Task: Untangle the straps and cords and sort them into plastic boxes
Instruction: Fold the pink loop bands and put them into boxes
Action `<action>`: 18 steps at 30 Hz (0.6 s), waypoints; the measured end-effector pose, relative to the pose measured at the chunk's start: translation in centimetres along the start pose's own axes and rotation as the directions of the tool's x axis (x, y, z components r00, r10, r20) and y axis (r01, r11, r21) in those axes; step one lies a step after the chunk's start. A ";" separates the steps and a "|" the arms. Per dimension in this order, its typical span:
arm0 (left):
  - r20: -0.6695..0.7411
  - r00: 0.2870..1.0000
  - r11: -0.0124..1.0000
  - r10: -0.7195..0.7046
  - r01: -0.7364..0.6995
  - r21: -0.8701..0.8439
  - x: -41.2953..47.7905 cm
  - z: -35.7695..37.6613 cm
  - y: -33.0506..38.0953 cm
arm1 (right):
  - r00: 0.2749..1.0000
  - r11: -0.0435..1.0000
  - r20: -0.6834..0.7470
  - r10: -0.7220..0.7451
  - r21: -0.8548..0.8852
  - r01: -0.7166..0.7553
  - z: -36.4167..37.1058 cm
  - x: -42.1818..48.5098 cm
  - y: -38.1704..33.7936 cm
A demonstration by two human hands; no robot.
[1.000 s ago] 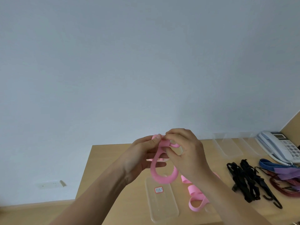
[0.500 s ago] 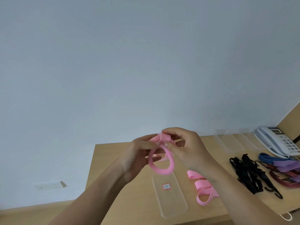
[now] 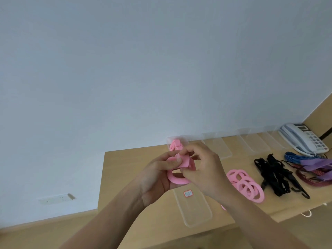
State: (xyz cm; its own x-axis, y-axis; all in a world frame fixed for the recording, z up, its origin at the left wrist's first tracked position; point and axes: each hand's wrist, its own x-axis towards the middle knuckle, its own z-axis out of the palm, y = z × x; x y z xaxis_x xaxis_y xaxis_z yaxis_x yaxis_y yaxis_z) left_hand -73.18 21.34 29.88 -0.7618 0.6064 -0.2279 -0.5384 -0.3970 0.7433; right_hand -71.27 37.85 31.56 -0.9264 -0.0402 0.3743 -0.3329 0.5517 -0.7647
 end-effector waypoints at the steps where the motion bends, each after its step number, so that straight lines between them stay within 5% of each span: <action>1: -0.025 1.000 1.000 0.000 0.000 -0.003 0.3 -0.2 -0.3 | 1.000 1.000 0.004 0.015 -0.003 -0.014 0.2 0.0 0.2; 10: -0.195 0.980 0.998 -0.048 0.037 -0.059 4.4 -2.4 -2.0 | 0.927 0.999 0.374 0.021 -0.042 -0.006 -0.6 1.1 6.2; 14: -0.284 0.956 0.996 -0.074 0.082 0.017 6.9 -2.8 -3.2 | 0.942 0.988 0.322 -0.089 -0.088 0.123 0.1 1.9 9.8; 18: -0.318 0.938 0.969 -0.136 0.193 0.156 8.9 -3.7 -4.5 | 0.948 1.000 0.317 0.026 -0.006 -0.025 0.0 2.9 13.5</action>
State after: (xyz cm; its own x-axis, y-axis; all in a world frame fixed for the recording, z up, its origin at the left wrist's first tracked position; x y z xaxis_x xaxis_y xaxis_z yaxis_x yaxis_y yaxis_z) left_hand -78.86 25.91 22.21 -0.7561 0.4040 -0.5150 -0.6125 -0.1595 0.7742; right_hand -78.49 45.23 22.32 -0.9426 -0.2879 0.1691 -0.3085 0.5577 -0.7705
